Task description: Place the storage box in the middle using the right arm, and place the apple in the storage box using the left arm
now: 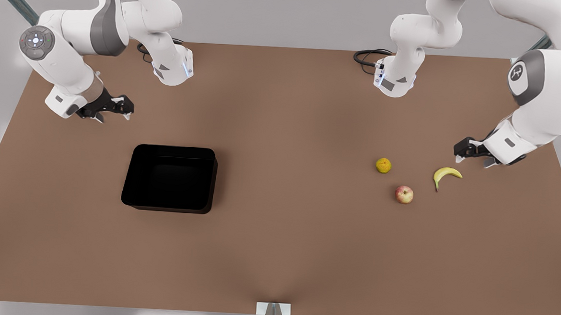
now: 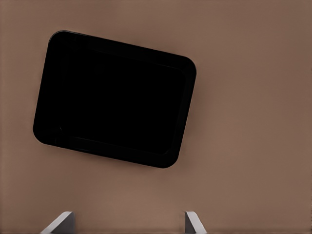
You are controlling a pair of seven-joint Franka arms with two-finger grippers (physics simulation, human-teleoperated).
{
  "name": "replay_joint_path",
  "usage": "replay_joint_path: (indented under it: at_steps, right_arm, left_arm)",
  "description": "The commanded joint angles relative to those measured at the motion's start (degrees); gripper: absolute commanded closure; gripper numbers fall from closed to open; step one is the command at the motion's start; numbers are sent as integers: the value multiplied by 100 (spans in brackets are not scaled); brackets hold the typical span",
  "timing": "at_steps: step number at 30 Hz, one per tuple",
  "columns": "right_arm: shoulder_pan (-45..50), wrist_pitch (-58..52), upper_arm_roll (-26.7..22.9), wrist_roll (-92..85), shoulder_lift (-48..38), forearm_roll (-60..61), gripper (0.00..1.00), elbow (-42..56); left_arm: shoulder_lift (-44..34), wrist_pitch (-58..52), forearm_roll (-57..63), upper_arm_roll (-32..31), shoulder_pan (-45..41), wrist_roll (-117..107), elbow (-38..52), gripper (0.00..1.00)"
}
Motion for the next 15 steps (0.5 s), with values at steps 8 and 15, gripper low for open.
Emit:
replay_joint_path:
  at_steps: [8, 15]
  right_arm:
    - [-439, 412, 0, 334, 1537, 7, 0, 598]
    - [-580, 1027, -9, 378, 3032, 894, 0, 1512]
  left_arm:
    - [593, -501, -702, 18, 104, -4244, -177, 0]
    - [2219, 308, -4068, 361, 385, -6118, -71, 0]
